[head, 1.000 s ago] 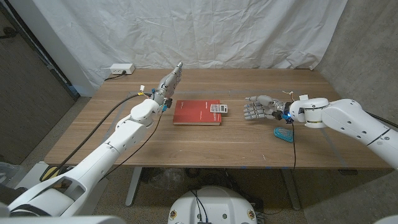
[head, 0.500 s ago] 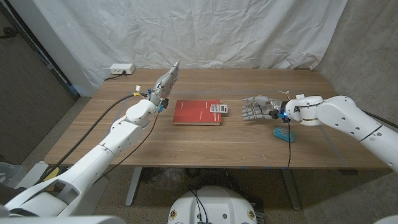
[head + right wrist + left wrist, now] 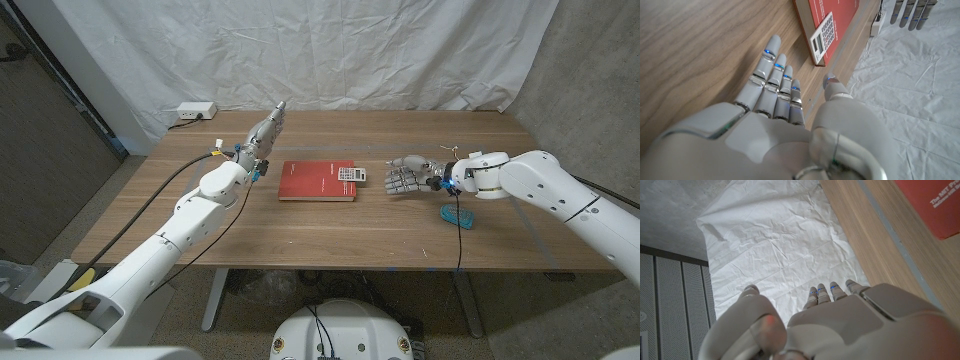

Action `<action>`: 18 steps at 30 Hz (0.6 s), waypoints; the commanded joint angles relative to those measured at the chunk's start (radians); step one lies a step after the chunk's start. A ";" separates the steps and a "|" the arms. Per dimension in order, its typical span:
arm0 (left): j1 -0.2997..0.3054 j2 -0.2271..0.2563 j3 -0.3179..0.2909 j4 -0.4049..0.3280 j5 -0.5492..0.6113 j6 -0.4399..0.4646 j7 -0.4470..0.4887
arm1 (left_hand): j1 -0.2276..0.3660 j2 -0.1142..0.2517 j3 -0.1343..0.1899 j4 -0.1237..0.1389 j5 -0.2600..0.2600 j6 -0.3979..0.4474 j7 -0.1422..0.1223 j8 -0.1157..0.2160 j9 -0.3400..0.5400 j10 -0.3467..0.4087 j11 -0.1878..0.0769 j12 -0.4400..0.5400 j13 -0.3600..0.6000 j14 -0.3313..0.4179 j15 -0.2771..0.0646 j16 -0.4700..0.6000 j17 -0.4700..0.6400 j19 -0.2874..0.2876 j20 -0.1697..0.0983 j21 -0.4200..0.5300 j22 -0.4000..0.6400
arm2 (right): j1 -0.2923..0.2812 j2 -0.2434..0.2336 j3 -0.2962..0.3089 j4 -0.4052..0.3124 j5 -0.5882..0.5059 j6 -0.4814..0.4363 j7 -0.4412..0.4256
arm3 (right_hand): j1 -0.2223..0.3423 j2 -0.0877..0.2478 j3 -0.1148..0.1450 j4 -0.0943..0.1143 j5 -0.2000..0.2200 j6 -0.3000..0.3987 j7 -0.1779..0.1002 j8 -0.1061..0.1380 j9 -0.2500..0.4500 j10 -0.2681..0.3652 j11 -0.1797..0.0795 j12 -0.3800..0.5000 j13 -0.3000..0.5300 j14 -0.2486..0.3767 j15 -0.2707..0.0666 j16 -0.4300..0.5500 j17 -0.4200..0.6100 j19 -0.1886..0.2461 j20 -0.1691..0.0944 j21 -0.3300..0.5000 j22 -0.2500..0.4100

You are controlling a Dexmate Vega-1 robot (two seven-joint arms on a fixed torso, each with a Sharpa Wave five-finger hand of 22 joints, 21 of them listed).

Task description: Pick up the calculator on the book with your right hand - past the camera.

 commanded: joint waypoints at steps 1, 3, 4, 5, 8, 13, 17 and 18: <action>0.023 0.013 -0.009 -0.024 -0.001 0.010 0.017 | 0.015 0.001 -0.007 0.002 0.005 0.005 0.000 0.000 0.006 0.000 -0.006 -0.002 0.005 0.001 0.002 -0.003 0.003 -0.009 -0.029 -0.001 0.005 | 0.041 0.034 -0.033 0.032 -0.024 -0.013 0.026 | 0.013 0.001 0.008 0.001 0.004 -0.006 -0.006 -0.005 0.002 -0.005 -0.005 -0.002 0.004 0.006 -0.007 0.008 0.008 0.010 -0.002 0.008 0.005; 0.026 0.015 -0.011 -0.026 -0.004 0.012 0.016 | 0.015 0.001 -0.007 0.002 0.005 0.005 0.000 0.000 0.006 0.000 -0.007 -0.003 0.005 0.001 0.001 -0.003 0.003 -0.010 -0.028 -0.001 0.005 | 0.049 0.039 -0.038 0.039 -0.029 -0.015 0.033 | 0.013 0.000 0.007 0.004 0.003 -0.006 -0.005 -0.005 0.002 -0.005 -0.006 -0.003 0.004 0.007 -0.012 0.009 0.010 0.011 -0.003 0.008 0.005; 0.028 0.016 -0.011 -0.029 -0.003 0.013 0.020 | 0.015 0.001 -0.007 0.002 0.005 0.005 0.000 0.000 0.006 -0.001 -0.008 -0.003 0.005 0.001 0.000 -0.003 0.003 -0.011 -0.027 -0.002 0.005 | 0.053 0.042 -0.040 0.043 -0.029 -0.017 0.036 | 0.014 0.000 0.006 0.004 0.002 -0.008 -0.007 -0.005 0.002 -0.005 -0.007 -0.003 0.004 0.007 -0.013 0.009 0.010 0.011 -0.003 0.008 0.005; 0.029 0.016 -0.012 -0.029 -0.005 0.009 0.016 | 0.015 0.001 -0.008 0.002 0.005 0.005 0.000 0.000 0.006 -0.001 -0.007 -0.003 0.005 0.001 0.001 -0.003 0.003 -0.012 -0.027 -0.002 0.005 | 0.056 0.045 -0.041 0.048 -0.029 -0.018 0.039 | 0.014 -0.001 0.006 0.005 0.002 -0.012 -0.006 -0.007 0.002 -0.004 -0.007 -0.002 0.004 0.007 -0.014 0.009 0.011 0.011 -0.004 0.008 0.005; 0.036 0.019 -0.015 -0.037 -0.002 0.009 0.024 | 0.016 0.002 -0.008 0.002 0.005 0.005 0.001 0.000 0.006 0.001 -0.005 -0.002 0.005 0.001 0.001 -0.003 0.003 -0.013 -0.026 -0.002 0.005 | 0.067 0.053 -0.048 0.062 -0.033 -0.023 0.048 | 0.013 -0.003 0.004 0.007 0.001 -0.014 -0.006 -0.007 0.002 -0.003 -0.007 -0.003 0.004 0.011 -0.014 0.011 0.013 0.011 -0.005 0.008 0.005; 0.045 0.022 -0.021 -0.043 -0.007 0.007 0.028 | 0.016 0.002 -0.009 0.002 0.005 0.005 -0.001 0.000 0.006 0.001 -0.005 -0.002 0.005 0.001 0.001 -0.003 0.003 -0.014 -0.026 -0.002 0.005 | 0.083 0.063 -0.059 0.078 -0.042 -0.032 0.061 | 0.017 -0.012 0.002 0.006 -0.002 -0.018 -0.004 -0.008 0.001 -0.001 -0.012 -0.003 0.004 0.013 -0.015 0.010 0.014 0.011 -0.007 0.009 0.005; 0.046 0.021 -0.022 -0.045 -0.007 0.008 0.031 | 0.016 0.003 -0.010 0.002 0.005 0.005 -0.002 -0.001 0.006 0.001 -0.006 -0.002 0.005 0.001 0.001 -0.003 0.003 -0.015 -0.026 -0.002 0.005 | 0.088 0.071 -0.063 0.088 -0.047 -0.034 0.066 | 0.015 -0.022 -0.003 0.007 -0.006 -0.021 -0.003 -0.008 0.001 -0.002 -0.013 -0.004 0.004 0.013 -0.016 0.009 0.015 0.012 -0.007 0.009 0.006; 0.045 0.023 -0.020 -0.044 -0.005 0.006 0.027 | 0.016 0.003 -0.010 0.002 0.005 0.005 -0.001 -0.001 0.006 0.000 -0.004 -0.003 0.005 0.001 0.001 -0.003 0.003 -0.015 -0.026 -0.003 0.005 | 0.090 0.072 -0.064 0.090 -0.049 -0.034 0.067 | 0.015 -0.022 -0.003 0.007 -0.006 -0.021 -0.003 -0.008 0.001 -0.001 -0.012 -0.004 0.004 0.012 -0.016 0.009 0.015 0.012 -0.008 0.009 0.006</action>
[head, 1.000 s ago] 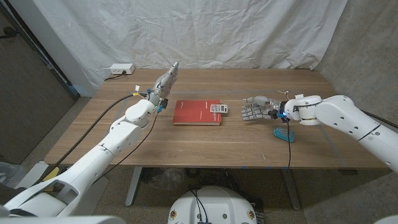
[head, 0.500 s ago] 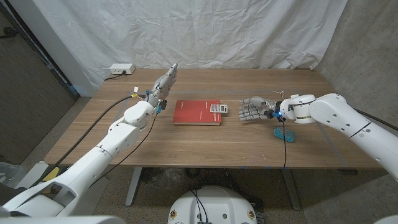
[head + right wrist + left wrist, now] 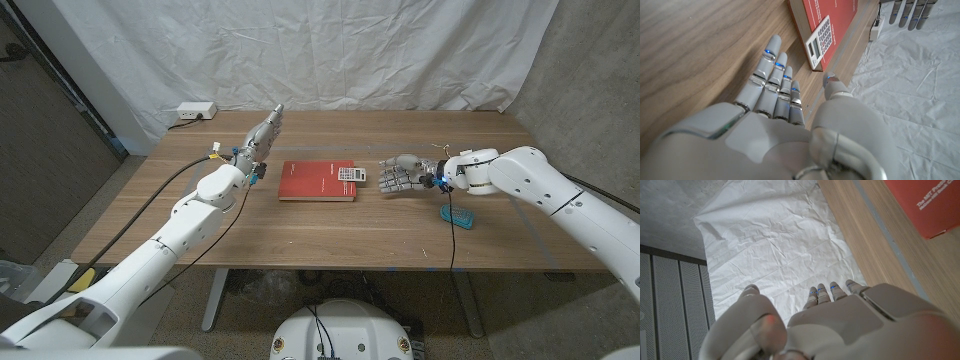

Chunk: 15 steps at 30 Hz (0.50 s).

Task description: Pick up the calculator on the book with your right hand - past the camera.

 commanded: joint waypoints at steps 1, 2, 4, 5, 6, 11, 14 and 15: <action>0.014 0.007 -0.006 -0.013 0.000 -0.001 0.008 | 0.011 -0.002 -0.003 0.003 0.005 0.005 -0.002 -0.001 0.006 0.000 -0.003 -0.003 0.005 0.001 0.001 -0.003 0.003 -0.015 -0.026 -0.002 0.005 | 0.032 0.027 -0.022 0.036 -0.020 -0.014 0.027 | 0.005 -0.012 -0.006 0.002 -0.005 -0.005 0.002 0.000 0.001 0.002 -0.004 -0.002 0.004 0.000 -0.003 0.002 0.007 0.007 -0.003 0.010 0.006; 0.014 0.006 -0.006 -0.014 0.000 0.000 0.009 | 0.011 -0.002 -0.003 0.003 0.005 0.005 -0.002 -0.001 0.006 0.000 -0.004 -0.003 0.005 0.001 0.001 -0.003 0.003 -0.015 -0.026 -0.002 0.005 | 0.032 0.029 -0.022 0.039 -0.021 -0.014 0.027 | 0.007 -0.013 -0.006 0.001 -0.005 -0.005 0.002 0.000 0.001 0.002 -0.005 -0.002 0.004 0.000 -0.004 0.002 0.007 0.007 -0.003 0.010 0.006; 0.012 0.005 -0.005 -0.012 -0.001 -0.002 0.006 | 0.011 -0.002 -0.004 0.003 0.005 0.004 -0.003 -0.001 0.006 0.001 -0.005 -0.002 0.005 0.001 0.001 -0.003 0.003 -0.015 -0.026 -0.002 0.005 | 0.033 0.033 -0.022 0.044 -0.022 -0.015 0.028 | 0.013 -0.015 -0.005 -0.001 -0.006 -0.006 0.003 0.000 0.001 0.002 -0.007 -0.002 0.004 -0.001 -0.004 0.001 0.007 0.007 -0.003 0.010 0.006; 0.012 0.005 -0.005 -0.012 0.001 -0.003 0.008 | 0.011 -0.002 -0.004 0.003 0.005 0.004 -0.003 -0.001 0.006 0.001 -0.006 -0.002 0.005 0.001 0.001 -0.003 0.003 -0.015 -0.026 -0.002 0.005 | 0.034 0.034 -0.023 0.046 -0.023 -0.016 0.029 | 0.015 -0.014 -0.005 -0.001 -0.006 -0.006 0.003 0.000 0.001 0.002 -0.008 -0.002 0.004 -0.001 -0.004 0.001 0.008 0.008 -0.004 0.010 0.006; 0.012 0.006 -0.004 -0.014 0.002 0.000 0.009 | 0.011 -0.001 -0.004 0.003 0.005 0.004 -0.002 -0.001 0.006 -0.001 -0.007 -0.003 0.005 0.000 0.001 -0.003 0.003 -0.015 -0.026 -0.002 0.005 | 0.035 0.036 -0.023 0.048 -0.023 -0.016 0.029 | 0.016 -0.015 -0.005 -0.001 -0.006 -0.006 0.003 0.000 0.001 0.003 -0.008 -0.002 0.004 -0.001 -0.004 0.001 0.008 0.008 -0.005 0.010 0.006; 0.010 0.002 -0.004 -0.009 -0.001 -0.002 0.007 | 0.011 -0.001 -0.005 0.003 0.005 0.004 -0.002 -0.001 0.006 -0.002 -0.007 -0.003 0.005 0.000 0.002 -0.003 0.003 -0.017 -0.025 -0.003 0.005 | 0.037 0.042 -0.023 0.045 -0.027 -0.023 0.021 | 0.019 -0.020 -0.009 0.002 -0.011 -0.006 0.004 0.001 0.001 0.014 -0.016 0.001 0.004 0.000 -0.002 0.004 0.014 0.010 -0.006 0.011 0.007; 0.010 -0.001 -0.003 -0.005 0.000 -0.008 0.006 | 0.012 0.000 -0.005 0.003 0.005 0.004 -0.003 -0.001 0.006 -0.001 -0.006 -0.003 0.005 0.000 0.002 -0.003 0.003 -0.018 -0.024 -0.003 0.005 | 0.037 0.046 -0.021 0.042 -0.026 -0.029 0.011 | 0.025 -0.025 -0.012 0.002 -0.014 -0.006 0.003 0.002 0.001 0.028 -0.023 0.006 0.004 0.003 -0.005 0.006 0.018 0.015 -0.010 0.014 0.007; 0.009 -0.001 -0.003 -0.005 0.000 -0.006 0.005 | 0.012 0.000 -0.006 0.003 0.005 0.004 -0.003 -0.001 0.006 -0.002 -0.006 -0.003 0.005 -0.001 0.002 -0.003 0.003 -0.018 -0.025 -0.003 0.005 | 0.037 0.048 -0.022 0.042 -0.026 -0.032 0.008 | 0.028 -0.028 -0.013 0.001 -0.015 -0.006 0.002 0.002 0.002 0.030 -0.024 0.006 0.004 0.004 -0.006 0.007 0.019 0.016 -0.011 0.014 0.007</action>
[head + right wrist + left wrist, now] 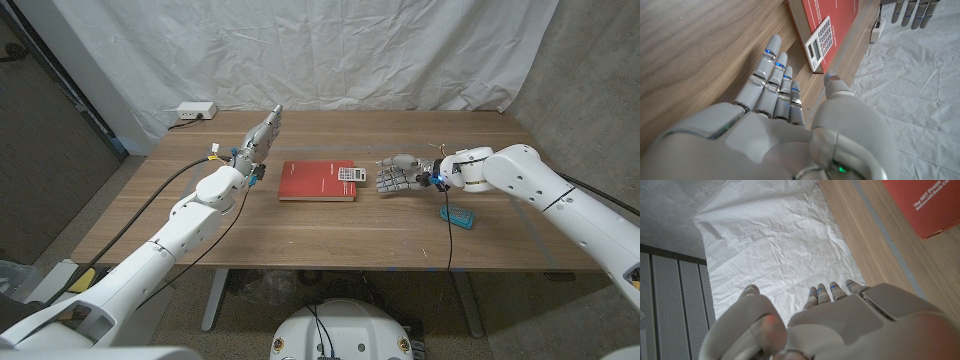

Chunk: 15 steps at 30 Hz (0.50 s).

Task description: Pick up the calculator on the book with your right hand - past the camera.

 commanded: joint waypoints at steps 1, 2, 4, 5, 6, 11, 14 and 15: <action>-0.001 -0.007 0.001 0.008 -0.002 -0.009 -0.004 | 0.012 0.000 -0.006 0.003 0.005 0.004 -0.003 -0.001 0.006 -0.003 -0.007 -0.004 0.005 -0.002 0.002 -0.004 0.003 -0.018 -0.024 -0.003 0.005 | 0.008 0.020 -0.004 0.006 -0.006 -0.019 -0.016 | 0.018 -0.015 -0.005 -0.004 -0.005 -0.001 -0.003 0.003 0.002 0.020 -0.016 0.007 0.005 0.006 -0.007 0.008 0.008 0.012 -0.007 0.007 0.002; 0.000 -0.005 0.001 0.006 -0.003 -0.006 -0.005 | 0.012 0.000 -0.006 0.003 0.005 0.004 -0.002 -0.001 0.006 -0.003 -0.007 -0.004 0.005 -0.002 0.003 -0.004 0.003 -0.018 -0.024 -0.003 0.005 | 0.009 0.022 -0.004 0.006 -0.006 -0.023 -0.021 | 0.023 -0.018 -0.006 -0.005 -0.006 -0.002 -0.005 0.003 0.002 0.024 -0.022 0.008 0.005 0.006 -0.007 0.008 0.009 0.013 -0.008 0.008 0.002; 0.002 -0.004 0.000 0.002 0.000 -0.006 0.000 | 0.012 0.000 -0.007 0.003 0.005 0.004 -0.003 -0.001 0.006 -0.002 -0.006 -0.003 0.005 -0.002 0.003 -0.004 0.003 -0.019 -0.024 -0.003 0.005 | 0.007 0.026 -0.004 0.005 -0.006 -0.026 -0.031 | 0.030 -0.022 -0.007 -0.006 -0.007 -0.003 -0.007 0.003 0.002 0.028 -0.025 0.009 0.005 0.007 -0.010 0.010 0.011 0.015 -0.010 0.009 0.002; 0.003 -0.003 0.000 0.002 0.000 -0.008 -0.001 | 0.012 0.000 -0.007 0.003 0.005 0.004 -0.003 -0.001 0.006 -0.002 -0.007 -0.003 0.005 -0.002 0.003 -0.004 0.003 -0.019 -0.024 -0.003 0.005 | 0.008 0.028 -0.004 0.005 -0.007 -0.028 -0.034 | 0.036 -0.023 -0.007 -0.007 -0.007 -0.006 -0.011 0.002 0.002 0.027 -0.027 0.009 0.005 0.012 -0.013 0.012 0.013 0.016 -0.011 0.010 0.003; 0.005 -0.003 -0.002 0.002 -0.002 -0.010 -0.001 | 0.012 0.000 -0.007 0.003 0.005 0.003 -0.003 -0.002 0.006 -0.002 -0.006 -0.003 0.005 -0.003 0.003 -0.004 0.003 -0.019 -0.023 -0.003 0.005 | 0.008 0.030 -0.005 0.003 -0.008 -0.030 -0.039 | 0.041 -0.024 -0.007 -0.006 -0.007 -0.007 -0.012 0.002 0.002 0.028 -0.033 0.009 0.006 0.011 -0.014 0.013 0.016 0.018 -0.013 0.011 0.003; 0.012 -0.004 -0.006 0.001 -0.002 -0.019 0.002 | 0.012 0.001 -0.008 0.004 0.005 0.004 -0.002 -0.001 0.006 -0.006 -0.011 -0.005 0.005 -0.003 0.005 -0.004 0.003 -0.020 -0.022 -0.003 0.005 | 0.017 0.041 -0.010 -0.015 -0.012 -0.060 -0.079 | 0.054 -0.029 -0.011 -0.005 -0.007 -0.010 -0.017 0.003 0.003 0.034 -0.043 0.011 0.007 0.022 -0.019 0.021 0.024 0.031 -0.020 0.017 0.003; 0.016 -0.004 -0.006 0.000 -0.001 -0.024 0.002 | 0.012 0.001 -0.008 0.004 0.004 0.004 -0.003 -0.001 0.006 -0.004 -0.008 -0.004 0.005 -0.002 0.005 -0.004 0.003 -0.020 -0.023 -0.003 0.005 | 0.026 0.048 -0.018 -0.018 -0.017 -0.075 -0.091 | 0.056 -0.031 -0.013 -0.002 -0.007 -0.010 -0.018 0.004 0.004 0.035 -0.045 0.011 0.008 0.024 -0.016 0.024 0.029 0.036 -0.023 0.020 0.004; 0.017 -0.004 -0.006 -0.001 0.000 -0.026 0.003 | 0.012 0.002 -0.009 0.004 0.004 0.004 -0.003 -0.001 0.006 -0.004 -0.007 -0.004 0.005 -0.003 0.005 -0.004 0.003 -0.020 -0.022 -0.003 0.005 | 0.029 0.051 -0.019 -0.018 -0.017 -0.078 -0.094 | 0.057 -0.031 -0.014 -0.001 -0.008 -0.010 -0.018 0.004 0.004 0.035 -0.045 0.011 0.008 0.024 -0.016 0.024 0.030 0.037 -0.025 0.020 0.004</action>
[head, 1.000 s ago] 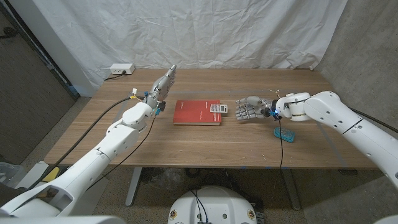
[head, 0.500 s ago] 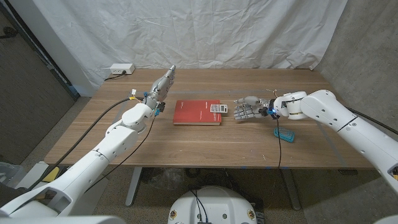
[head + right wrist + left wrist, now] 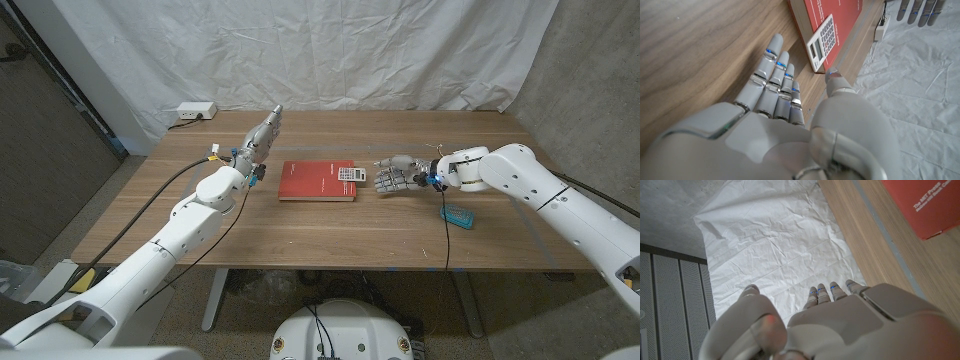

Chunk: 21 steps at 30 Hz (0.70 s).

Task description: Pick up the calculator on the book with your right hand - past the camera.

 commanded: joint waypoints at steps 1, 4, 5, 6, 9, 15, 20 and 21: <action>0.014 -0.001 -0.005 -0.002 -0.001 -0.019 0.002 | 0.012 0.002 -0.005 0.000 0.004 0.003 -0.003 -0.002 0.006 0.000 -0.003 0.000 0.005 -0.003 0.005 -0.004 0.003 -0.020 -0.022 -0.003 0.005 | 0.022 0.029 -0.016 -0.017 -0.011 -0.051 -0.058 | 0.012 -0.002 -0.010 0.002 0.000 0.004 -0.004 0.004 0.004 0.008 -0.008 0.007 0.003 0.006 0.002 0.007 0.009 0.017 -0.004 0.007 0.004; 0.018 0.000 -0.007 -0.004 -0.002 -0.017 0.005 | 0.012 0.002 -0.006 0.000 0.004 0.003 -0.003 -0.002 0.006 0.000 -0.004 0.000 0.005 -0.003 0.006 -0.004 0.003 -0.020 -0.022 -0.003 0.005 | 0.033 0.036 -0.024 -0.012 -0.013 -0.064 -0.059 | 0.011 -0.003 -0.012 0.005 0.000 0.005 -0.003 0.005 0.004 0.014 -0.012 0.010 0.003 0.007 0.002 0.008 0.012 0.019 -0.006 0.009 0.004; 0.018 0.001 -0.007 -0.004 -0.002 -0.017 0.005 | 0.013 0.002 -0.006 0.000 0.004 0.003 -0.003 -0.002 0.006 0.001 -0.002 0.000 0.005 -0.003 0.006 -0.004 0.003 -0.020 -0.022 -0.003 0.005 | 0.038 0.038 -0.027 -0.010 -0.014 -0.070 -0.057 | 0.011 -0.004 -0.013 0.005 0.000 0.005 -0.004 0.005 0.005 0.016 -0.013 0.010 0.004 0.007 0.002 0.008 0.012 0.020 -0.005 0.009 0.004; 0.019 0.000 -0.008 -0.004 -0.002 -0.017 0.007 | 0.013 0.002 -0.006 0.000 0.004 0.003 -0.004 -0.002 0.006 0.000 -0.001 0.000 0.005 -0.003 0.006 -0.004 0.003 -0.020 -0.022 -0.003 0.005 | 0.041 0.040 -0.030 -0.009 -0.015 -0.074 -0.057 | 0.011 -0.005 -0.013 0.006 0.000 0.006 -0.004 0.006 0.005 0.018 -0.014 0.011 0.004 0.007 0.004 0.007 0.012 0.020 -0.005 0.010 0.004; 0.017 0.000 -0.008 -0.001 -0.007 -0.019 0.000 | 0.013 0.003 -0.007 0.000 0.004 0.004 -0.004 -0.002 0.006 -0.001 -0.003 0.000 0.005 -0.003 0.006 -0.004 0.003 -0.021 -0.021 -0.003 0.005 | 0.050 0.046 -0.036 -0.010 -0.019 -0.089 -0.064 | 0.008 -0.012 -0.018 0.008 0.000 0.006 -0.007 0.006 0.005 0.020 -0.013 0.012 0.004 0.005 0.007 0.006 0.013 0.020 -0.004 0.010 0.004; 0.015 -0.001 -0.008 0.000 -0.007 -0.015 0.002 | 0.013 0.003 -0.008 0.000 0.004 0.004 -0.004 -0.001 0.006 0.001 0.000 0.000 0.005 -0.004 0.007 -0.004 0.003 -0.022 -0.021 -0.003 0.005 | 0.056 0.053 -0.040 -0.014 -0.025 -0.104 -0.075 | 0.002 -0.027 -0.027 0.013 0.003 -0.016 -0.012 -0.001 0.005 0.016 -0.014 0.010 0.006 0.005 0.007 0.003 0.016 0.018 -0.003 0.011 0.004; 0.010 -0.005 -0.007 0.005 -0.007 -0.018 0.001 | 0.013 0.004 -0.009 0.000 0.004 0.005 -0.003 -0.001 0.006 -0.001 -0.002 0.000 0.005 -0.004 0.008 -0.004 0.003 -0.024 -0.020 -0.004 0.005 | 0.057 0.060 -0.038 -0.020 -0.028 -0.112 -0.087 | 0.011 -0.037 -0.029 0.010 0.008 -0.041 -0.009 -0.008 0.005 0.017 -0.019 0.011 0.007 0.011 0.006 0.002 0.017 0.019 -0.003 0.013 0.004; 0.007 -0.004 -0.006 0.006 -0.008 -0.016 -0.004 | 0.013 0.004 -0.009 0.000 0.004 0.005 -0.003 -0.001 0.006 -0.001 -0.001 0.000 0.005 -0.004 0.008 -0.004 0.003 -0.024 -0.020 -0.003 0.005 | 0.057 0.061 -0.038 -0.019 -0.028 -0.112 -0.087 | 0.012 -0.037 -0.029 0.010 0.008 -0.042 -0.009 -0.008 0.005 0.019 -0.019 0.011 0.007 0.012 0.004 0.003 0.017 0.020 -0.003 0.013 0.004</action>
